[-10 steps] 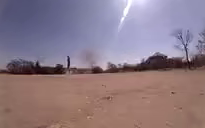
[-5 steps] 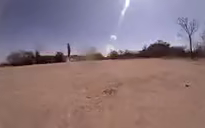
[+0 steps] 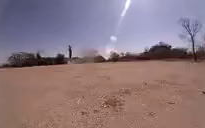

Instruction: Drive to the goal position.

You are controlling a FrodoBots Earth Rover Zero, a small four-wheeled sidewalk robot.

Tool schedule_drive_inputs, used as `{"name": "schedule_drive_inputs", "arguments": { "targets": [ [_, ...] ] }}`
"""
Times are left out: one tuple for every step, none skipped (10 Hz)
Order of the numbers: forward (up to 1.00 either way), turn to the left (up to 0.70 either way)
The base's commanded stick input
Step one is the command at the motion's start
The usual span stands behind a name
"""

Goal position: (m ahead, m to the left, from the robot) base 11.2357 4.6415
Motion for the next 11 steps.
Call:
{"name": "schedule_drive_inputs", "arguments": {
  "targets": [
    [1.0, 0.0],
    [1.0, 0.0],
    [1.0, 0.0],
    [1.0, 0.0],
    [1.0, 0.0],
    [1.0, 0.0],
    [1.0, 0.0],
    [1.0, 0.0],
    [1.0, 0.0],
    [1.0, 0.0],
    [1.0, 0.0]
  ]
}}
